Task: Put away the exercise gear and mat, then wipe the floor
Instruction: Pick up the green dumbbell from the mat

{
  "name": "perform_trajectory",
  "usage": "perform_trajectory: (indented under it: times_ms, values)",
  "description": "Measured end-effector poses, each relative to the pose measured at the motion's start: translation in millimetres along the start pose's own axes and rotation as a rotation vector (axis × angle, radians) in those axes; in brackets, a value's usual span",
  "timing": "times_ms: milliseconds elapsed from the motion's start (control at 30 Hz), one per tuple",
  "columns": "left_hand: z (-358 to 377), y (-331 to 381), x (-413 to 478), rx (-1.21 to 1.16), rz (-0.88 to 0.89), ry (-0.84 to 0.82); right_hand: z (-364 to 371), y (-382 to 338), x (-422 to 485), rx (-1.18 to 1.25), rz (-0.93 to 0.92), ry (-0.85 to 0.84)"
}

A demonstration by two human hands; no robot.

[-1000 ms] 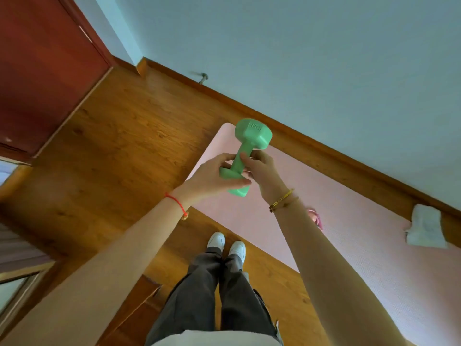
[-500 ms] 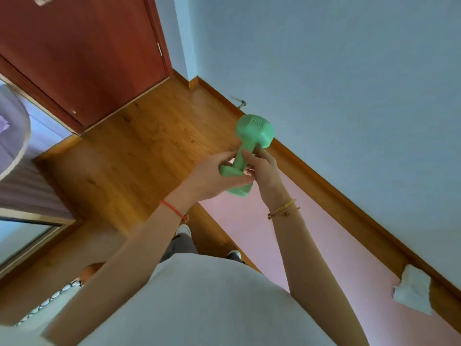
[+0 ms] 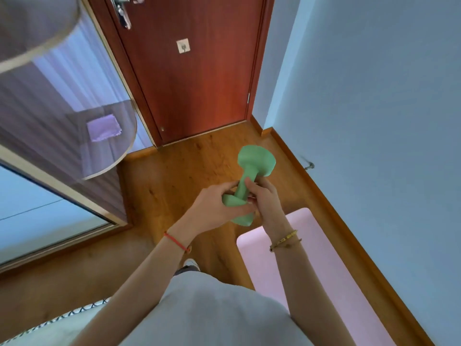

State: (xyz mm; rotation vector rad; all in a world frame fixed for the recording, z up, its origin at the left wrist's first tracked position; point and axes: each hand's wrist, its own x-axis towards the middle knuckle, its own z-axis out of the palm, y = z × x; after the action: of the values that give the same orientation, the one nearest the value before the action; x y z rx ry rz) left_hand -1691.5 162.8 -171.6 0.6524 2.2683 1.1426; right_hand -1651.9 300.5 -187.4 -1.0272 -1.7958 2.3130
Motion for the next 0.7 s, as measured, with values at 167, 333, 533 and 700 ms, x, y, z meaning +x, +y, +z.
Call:
perform_trajectory:
  times_ms: [167, 333, 533, 700]
  values:
    - [-80, -35, 11, -0.025, -0.047, 0.085, 90, -13, 40, -0.006, 0.017, -0.116]
    - [-156, -67, 20, -0.099, -0.088, 0.220, 177, -38, 78, -0.084, 0.014, -0.265]
    - [-202, -83, 32, -0.200, -0.103, 0.405, 237, -67, 109, -0.115, -0.046, -0.375]
    - [-265, -102, 70, -0.241, -0.145, 0.554, 312, -99, 163, -0.147, -0.060, -0.529]
